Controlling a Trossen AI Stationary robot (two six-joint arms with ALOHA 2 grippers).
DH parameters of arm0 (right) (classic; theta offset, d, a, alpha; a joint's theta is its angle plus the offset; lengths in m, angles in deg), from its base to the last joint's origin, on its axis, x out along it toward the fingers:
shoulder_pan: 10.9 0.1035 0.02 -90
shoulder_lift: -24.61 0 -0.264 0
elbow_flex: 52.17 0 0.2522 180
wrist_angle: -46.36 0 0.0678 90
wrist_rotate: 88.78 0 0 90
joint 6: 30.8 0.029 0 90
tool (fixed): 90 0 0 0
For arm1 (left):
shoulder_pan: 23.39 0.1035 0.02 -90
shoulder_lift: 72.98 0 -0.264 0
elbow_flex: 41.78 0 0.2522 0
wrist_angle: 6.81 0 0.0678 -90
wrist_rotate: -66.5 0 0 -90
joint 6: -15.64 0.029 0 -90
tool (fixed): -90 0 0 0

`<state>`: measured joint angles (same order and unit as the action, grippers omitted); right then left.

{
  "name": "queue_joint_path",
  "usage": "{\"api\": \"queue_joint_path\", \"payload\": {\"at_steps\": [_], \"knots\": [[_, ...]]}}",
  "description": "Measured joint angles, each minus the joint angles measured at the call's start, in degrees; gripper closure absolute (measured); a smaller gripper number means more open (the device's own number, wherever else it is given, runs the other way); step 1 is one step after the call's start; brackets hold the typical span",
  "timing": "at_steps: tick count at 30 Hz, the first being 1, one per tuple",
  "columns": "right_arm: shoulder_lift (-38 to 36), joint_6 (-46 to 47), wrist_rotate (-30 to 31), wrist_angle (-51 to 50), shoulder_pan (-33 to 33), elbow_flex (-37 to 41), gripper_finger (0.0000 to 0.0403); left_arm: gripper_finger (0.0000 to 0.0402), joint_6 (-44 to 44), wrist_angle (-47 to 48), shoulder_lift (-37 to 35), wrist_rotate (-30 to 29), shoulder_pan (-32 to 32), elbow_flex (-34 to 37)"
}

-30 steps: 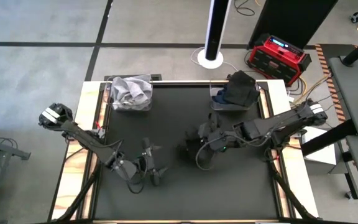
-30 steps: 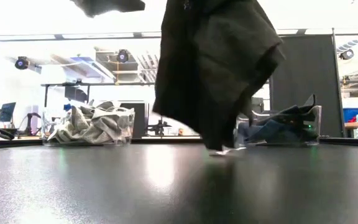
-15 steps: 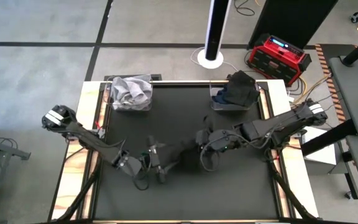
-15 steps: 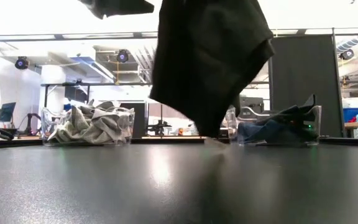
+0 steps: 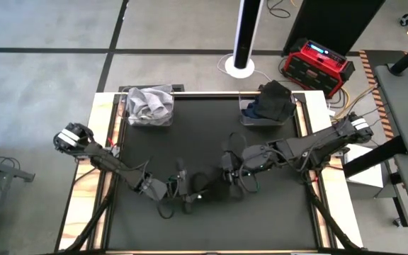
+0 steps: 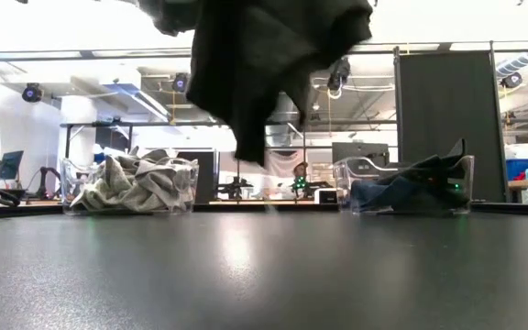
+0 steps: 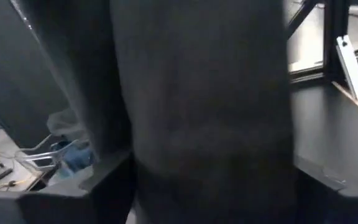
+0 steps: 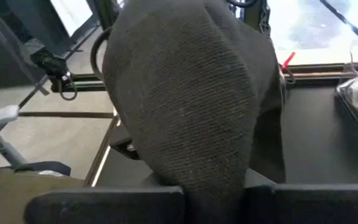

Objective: Sort towels by color in basket
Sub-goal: Put the black towel into the right transparent bin

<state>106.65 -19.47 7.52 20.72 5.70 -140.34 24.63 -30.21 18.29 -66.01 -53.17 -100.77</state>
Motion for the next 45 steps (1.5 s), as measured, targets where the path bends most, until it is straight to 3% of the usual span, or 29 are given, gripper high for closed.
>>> {"api": "queue_joint_path", "payload": {"at_steps": [6, 13, 18, 22, 36, 41, 45], "knots": [[0.0, -1.81, -1.85, 2.69, 0.02, 0.0, 0.0394, 0.0197, 0.74, -0.44, 1.35, 2.02, -0.13, 0.0], [0.0, -1.86, -1.34, 2.8, -0.11, 0.0, 0.0394, 0.0383, 2.48, -0.53, 0.81, 2.89, -0.2, 0.0], [0.0, 3.84, 6.08, 1.26, -0.16, 0.07, 0.0392, 0.0386, 3.05, -1.24, 0.42, 5.98, -0.87, 0.0], [0.0, 7.24, 7.23, -1.01, -0.86, 0.11, 0.0363, 0.0397, 4.55, -1.69, 0.39, 6.06, -1.92, 0.0], [-0.02, 6.59, 7.29, -1.69, -3.12, 0.46, 0.0104, 0.04, 7.03, -4.55, -0.1, 6.21, -4.81, 0.0], [-0.2, 4.55, 7.33, -2.84, -4.13, 0.48, 0.0052, 0.0401, 7.07, -5.34, -0.2, 6.02, -5.83, 0.0], [-0.81, 4.54, 7.47, -2.81, -5.04, 0.52, 0.004, 0.0401, 7.07, -5.34, -0.2, 5.59, -6.48, 0.0]]}}
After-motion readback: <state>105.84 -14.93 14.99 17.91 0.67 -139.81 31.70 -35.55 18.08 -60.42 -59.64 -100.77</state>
